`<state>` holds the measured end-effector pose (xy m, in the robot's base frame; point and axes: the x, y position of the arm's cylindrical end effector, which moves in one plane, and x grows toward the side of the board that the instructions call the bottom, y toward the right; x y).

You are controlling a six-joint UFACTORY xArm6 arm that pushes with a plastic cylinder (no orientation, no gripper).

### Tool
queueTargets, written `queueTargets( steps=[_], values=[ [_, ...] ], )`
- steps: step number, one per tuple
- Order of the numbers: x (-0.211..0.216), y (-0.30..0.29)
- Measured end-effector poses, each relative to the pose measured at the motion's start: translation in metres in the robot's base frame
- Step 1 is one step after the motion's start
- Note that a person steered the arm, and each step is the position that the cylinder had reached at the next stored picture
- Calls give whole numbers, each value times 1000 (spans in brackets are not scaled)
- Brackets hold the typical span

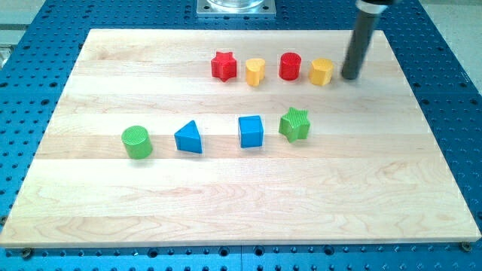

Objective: Push the yellow heart in between the red blocks

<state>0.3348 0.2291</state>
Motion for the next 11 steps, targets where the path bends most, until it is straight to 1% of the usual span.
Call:
queueTargets(
  steps=[1, 2, 3, 4, 5, 6, 8, 9, 10, 11],
  values=[
    [49, -7],
    [57, -53],
    [30, -111],
    [29, -189],
    [29, -246],
    [27, -256],
    [23, -224],
    [2, -200],
    [-7, -197],
    [29, -193]
  ],
)
